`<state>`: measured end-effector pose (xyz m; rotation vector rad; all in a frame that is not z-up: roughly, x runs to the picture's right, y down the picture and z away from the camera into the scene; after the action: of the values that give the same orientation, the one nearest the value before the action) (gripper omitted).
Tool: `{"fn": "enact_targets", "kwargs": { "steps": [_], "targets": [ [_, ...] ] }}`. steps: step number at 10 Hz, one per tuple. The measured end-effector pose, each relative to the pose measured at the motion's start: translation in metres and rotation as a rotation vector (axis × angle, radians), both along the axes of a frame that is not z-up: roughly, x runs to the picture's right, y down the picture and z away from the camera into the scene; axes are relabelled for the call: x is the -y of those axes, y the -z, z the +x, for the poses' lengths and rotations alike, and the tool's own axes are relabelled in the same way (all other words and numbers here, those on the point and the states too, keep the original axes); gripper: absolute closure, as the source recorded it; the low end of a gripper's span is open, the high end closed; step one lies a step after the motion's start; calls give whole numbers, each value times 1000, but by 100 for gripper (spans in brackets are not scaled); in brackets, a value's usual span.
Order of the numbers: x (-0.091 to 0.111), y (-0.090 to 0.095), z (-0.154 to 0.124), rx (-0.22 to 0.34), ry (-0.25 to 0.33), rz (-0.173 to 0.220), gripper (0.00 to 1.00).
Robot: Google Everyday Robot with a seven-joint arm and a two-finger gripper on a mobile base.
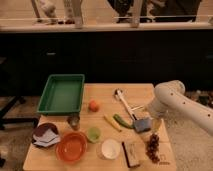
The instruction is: Place sponge in tray
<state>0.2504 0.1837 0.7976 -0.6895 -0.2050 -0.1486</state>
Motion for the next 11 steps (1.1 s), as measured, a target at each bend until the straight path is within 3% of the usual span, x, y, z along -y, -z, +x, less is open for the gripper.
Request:
{"fn": "enact_targets", "kwargs": {
  "steps": [11],
  "targets": [
    [-16,-49,4,7,-9,-45,20]
  ]
}}
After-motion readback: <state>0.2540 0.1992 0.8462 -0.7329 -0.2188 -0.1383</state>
